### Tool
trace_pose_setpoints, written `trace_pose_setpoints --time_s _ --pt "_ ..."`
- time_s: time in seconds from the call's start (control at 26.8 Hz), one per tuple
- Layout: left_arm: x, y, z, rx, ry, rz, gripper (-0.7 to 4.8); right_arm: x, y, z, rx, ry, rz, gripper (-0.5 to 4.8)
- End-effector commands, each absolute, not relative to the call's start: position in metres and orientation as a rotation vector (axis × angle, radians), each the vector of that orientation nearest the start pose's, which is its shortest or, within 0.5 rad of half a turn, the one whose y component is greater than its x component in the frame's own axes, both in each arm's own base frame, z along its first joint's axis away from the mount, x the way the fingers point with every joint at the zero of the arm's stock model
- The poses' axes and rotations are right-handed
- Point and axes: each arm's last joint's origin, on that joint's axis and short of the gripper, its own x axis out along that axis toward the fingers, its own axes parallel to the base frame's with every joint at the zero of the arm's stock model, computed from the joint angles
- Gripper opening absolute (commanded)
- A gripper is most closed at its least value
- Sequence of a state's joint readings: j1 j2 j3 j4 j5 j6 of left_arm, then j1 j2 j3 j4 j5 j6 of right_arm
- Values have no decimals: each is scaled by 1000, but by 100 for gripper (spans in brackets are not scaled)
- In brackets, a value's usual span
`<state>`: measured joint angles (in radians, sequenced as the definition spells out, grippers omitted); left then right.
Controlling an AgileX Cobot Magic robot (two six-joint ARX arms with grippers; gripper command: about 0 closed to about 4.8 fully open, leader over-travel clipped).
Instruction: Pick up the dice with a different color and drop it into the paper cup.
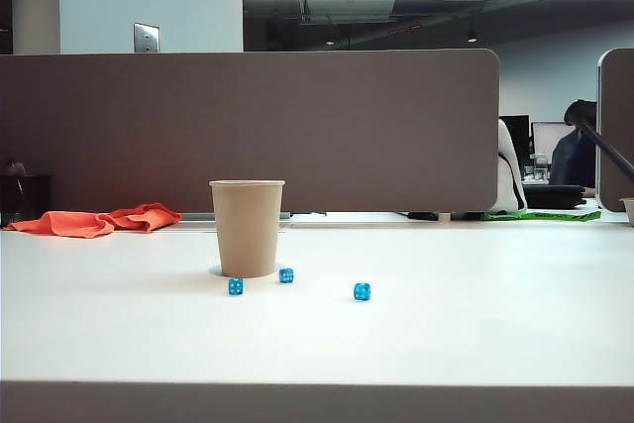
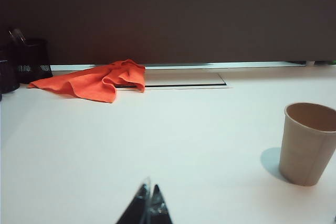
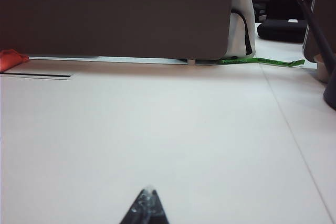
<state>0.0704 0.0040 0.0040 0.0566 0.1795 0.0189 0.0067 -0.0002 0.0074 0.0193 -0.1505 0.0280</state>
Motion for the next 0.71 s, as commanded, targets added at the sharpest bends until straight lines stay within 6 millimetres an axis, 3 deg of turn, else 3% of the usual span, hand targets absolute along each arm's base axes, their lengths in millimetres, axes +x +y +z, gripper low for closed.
trace_pose_setpoints --time_s 0.04,0.71 --pt "97 0 172 13 -72 -110 -6 97 4 170 17 -51 134 -1" --pt "97 -2 172 -84 -70 -68 -6 97 4 171 14 -64 123 -1"
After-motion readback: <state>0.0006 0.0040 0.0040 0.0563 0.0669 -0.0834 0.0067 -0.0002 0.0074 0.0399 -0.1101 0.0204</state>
